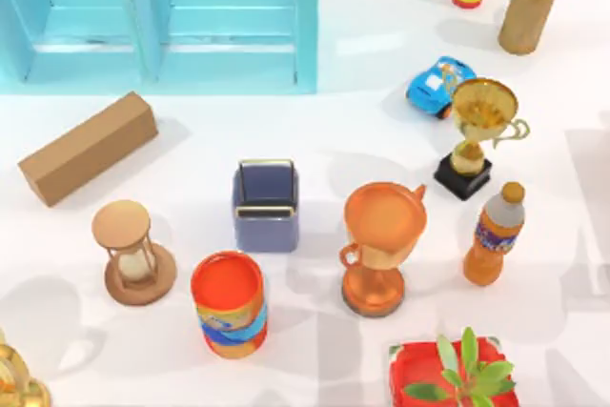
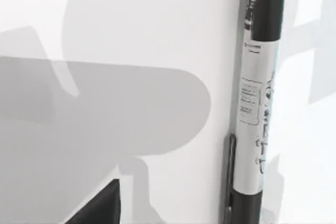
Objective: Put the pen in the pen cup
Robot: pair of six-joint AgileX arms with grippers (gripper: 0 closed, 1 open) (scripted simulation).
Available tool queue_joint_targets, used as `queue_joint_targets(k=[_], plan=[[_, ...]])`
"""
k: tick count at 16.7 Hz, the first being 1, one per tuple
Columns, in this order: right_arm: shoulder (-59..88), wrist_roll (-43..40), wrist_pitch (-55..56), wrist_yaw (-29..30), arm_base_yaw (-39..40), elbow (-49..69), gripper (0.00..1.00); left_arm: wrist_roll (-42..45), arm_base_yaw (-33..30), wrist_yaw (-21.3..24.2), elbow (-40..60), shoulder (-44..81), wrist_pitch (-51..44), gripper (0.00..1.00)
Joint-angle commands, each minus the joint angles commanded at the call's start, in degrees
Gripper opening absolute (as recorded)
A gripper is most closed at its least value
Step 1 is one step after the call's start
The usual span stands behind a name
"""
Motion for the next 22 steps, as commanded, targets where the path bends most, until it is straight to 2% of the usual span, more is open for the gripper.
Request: queue_joint_targets(k=[5,11,22], plan=[[0.00,0.00,0.00,0.00,0.00,0.00,1.00,-4.72,-4.44,-1.20,-0.66,8.49,12.01,1.00],[0.00,0.00,0.00,0.00,0.00,0.00,1.00,-5.65,-5.38,-1.49,-0.80,10.08,13.86,1.00],[0.00,0.00,0.00,0.00,0.00,0.00,1.00,-5.65,-5.38,-1.49,-0.80,10.08,13.86,0.17]])
